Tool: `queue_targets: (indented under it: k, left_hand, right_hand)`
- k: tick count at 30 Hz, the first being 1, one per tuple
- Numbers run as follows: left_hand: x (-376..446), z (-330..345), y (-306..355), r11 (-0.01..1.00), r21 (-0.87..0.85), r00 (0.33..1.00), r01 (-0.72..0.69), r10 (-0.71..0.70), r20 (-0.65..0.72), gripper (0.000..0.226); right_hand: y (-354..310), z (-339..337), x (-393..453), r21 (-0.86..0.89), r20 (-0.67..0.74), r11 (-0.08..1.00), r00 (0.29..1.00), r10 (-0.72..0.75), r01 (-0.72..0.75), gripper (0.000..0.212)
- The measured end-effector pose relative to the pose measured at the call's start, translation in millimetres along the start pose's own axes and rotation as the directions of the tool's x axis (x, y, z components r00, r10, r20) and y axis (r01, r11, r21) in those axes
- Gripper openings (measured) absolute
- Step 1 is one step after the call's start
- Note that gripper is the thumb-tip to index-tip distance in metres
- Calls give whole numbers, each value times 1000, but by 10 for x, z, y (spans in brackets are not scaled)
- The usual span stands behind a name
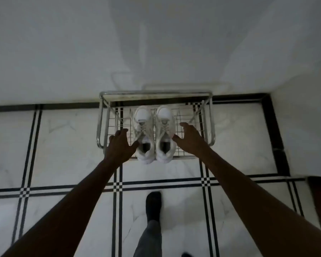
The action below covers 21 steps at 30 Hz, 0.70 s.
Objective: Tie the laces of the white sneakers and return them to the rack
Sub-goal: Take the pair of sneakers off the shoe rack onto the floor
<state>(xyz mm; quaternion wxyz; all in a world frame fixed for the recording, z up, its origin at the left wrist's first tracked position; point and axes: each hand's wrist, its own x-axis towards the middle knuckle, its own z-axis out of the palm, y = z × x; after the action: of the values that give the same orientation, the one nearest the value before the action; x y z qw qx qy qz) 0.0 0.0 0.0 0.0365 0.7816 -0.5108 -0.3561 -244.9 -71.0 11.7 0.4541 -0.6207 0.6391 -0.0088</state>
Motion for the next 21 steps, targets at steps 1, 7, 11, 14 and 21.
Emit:
queue_targets:
  k: [1, 7, 11, 14, 21]
  left_hand:
    - [124, 132, -116, 999, -40, 1000, 24, -24, 16, 94]
    - [453, 535, -239, 868, -443, 965, 224, -132, 229, 61]
    - [497, 650, -242, 893, -430, 990, 136, -109, 88, 52]
    - [337, 711, -232, 902, -422, 995, 96, -95, 23, 49]
    - [-611, 1158, -460, 917, -399, 986, -23, -45, -161, 53]
  right_hand:
    - [93, 115, 124, -7, 25, 999, 999, 35, -34, 78]
    - [382, 560, 553, 85, 143, 987, 982, 121, -134, 56]
    - [493, 708, 671, 162, 62, 979, 991, 116, -125, 65]
    - [552, 774, 546, 185, -5, 981, 998, 66, -64, 62]
    - [816, 983, -483, 339, -102, 939, 995, -17, 51, 71]
